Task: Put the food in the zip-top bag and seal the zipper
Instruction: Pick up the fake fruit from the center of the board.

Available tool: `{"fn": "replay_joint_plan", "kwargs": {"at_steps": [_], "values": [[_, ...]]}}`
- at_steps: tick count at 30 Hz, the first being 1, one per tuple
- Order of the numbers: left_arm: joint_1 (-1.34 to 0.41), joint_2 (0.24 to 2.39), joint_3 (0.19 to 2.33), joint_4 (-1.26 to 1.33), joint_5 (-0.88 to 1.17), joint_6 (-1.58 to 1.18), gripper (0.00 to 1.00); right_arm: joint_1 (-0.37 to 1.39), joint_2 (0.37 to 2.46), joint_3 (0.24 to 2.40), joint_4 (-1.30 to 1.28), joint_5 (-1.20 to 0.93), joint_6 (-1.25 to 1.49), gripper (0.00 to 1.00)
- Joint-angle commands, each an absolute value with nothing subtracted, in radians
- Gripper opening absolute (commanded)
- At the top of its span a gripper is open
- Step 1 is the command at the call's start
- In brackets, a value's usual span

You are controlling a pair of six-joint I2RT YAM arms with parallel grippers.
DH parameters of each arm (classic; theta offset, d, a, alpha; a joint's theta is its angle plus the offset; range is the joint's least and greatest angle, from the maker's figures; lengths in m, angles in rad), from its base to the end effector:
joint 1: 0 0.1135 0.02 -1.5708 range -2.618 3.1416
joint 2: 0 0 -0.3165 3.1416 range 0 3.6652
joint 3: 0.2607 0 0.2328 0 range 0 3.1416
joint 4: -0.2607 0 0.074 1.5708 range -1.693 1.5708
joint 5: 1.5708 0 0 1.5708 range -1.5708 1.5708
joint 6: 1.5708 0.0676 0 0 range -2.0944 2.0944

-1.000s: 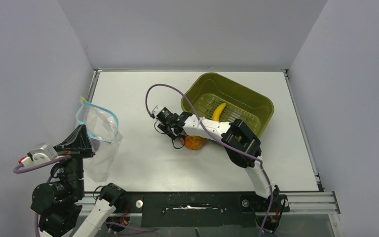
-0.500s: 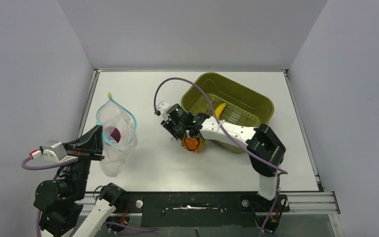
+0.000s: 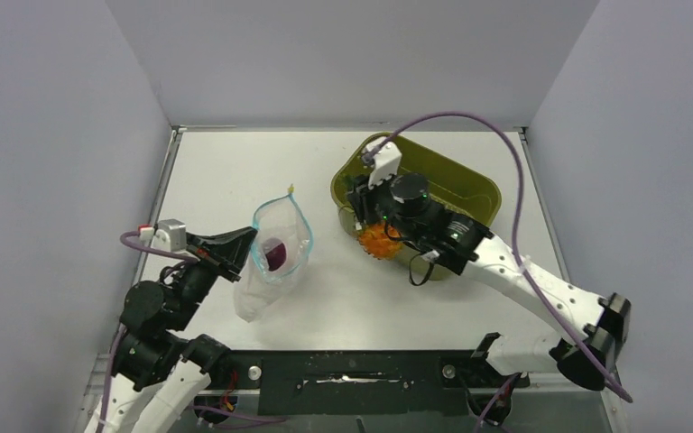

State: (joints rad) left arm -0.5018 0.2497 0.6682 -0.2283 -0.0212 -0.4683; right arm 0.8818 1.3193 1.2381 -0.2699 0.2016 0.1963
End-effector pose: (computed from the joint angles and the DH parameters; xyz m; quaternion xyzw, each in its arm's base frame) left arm 0.0300 -0.0149 0.3647 0.0025 0.6368 -0.3535 0.6852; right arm 0.2024 0.2245 0.4134 -0.2198 0.7875 0.2217 0.5314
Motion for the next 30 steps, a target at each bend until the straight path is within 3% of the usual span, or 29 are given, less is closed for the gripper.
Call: {"fn": "replay_joint_plan", "kwargs": {"at_steps": [1, 6, 11, 19, 30], "values": [[-0.497, 0.318, 0.565, 0.035, 0.131, -0.602, 0.00, 0.881, 1.127, 1.174, -0.080, 0.285, 0.272, 0.09], [-0.500, 0.454, 0.420, 0.411, 0.205, -0.733, 0.00, 0.885, 0.973, 1.085, 0.136, 0.267, 0.334, 0.12], [-0.508, 0.584, 0.344, 0.680, 0.222, -0.850, 0.00, 0.894, 0.967, 1.009, 0.398, 0.203, 0.367, 0.11], [-0.509, 0.495, 0.301, 0.472, 0.085, -0.758, 0.00, 0.916, 1.138, 0.922, 0.808, 0.150, 0.306, 0.14], [-0.508, 0.415, 0.269, 0.286, 0.022, -0.679, 0.00, 0.951, 1.317, 0.940, 1.006, 0.090, 0.246, 0.15]]}}
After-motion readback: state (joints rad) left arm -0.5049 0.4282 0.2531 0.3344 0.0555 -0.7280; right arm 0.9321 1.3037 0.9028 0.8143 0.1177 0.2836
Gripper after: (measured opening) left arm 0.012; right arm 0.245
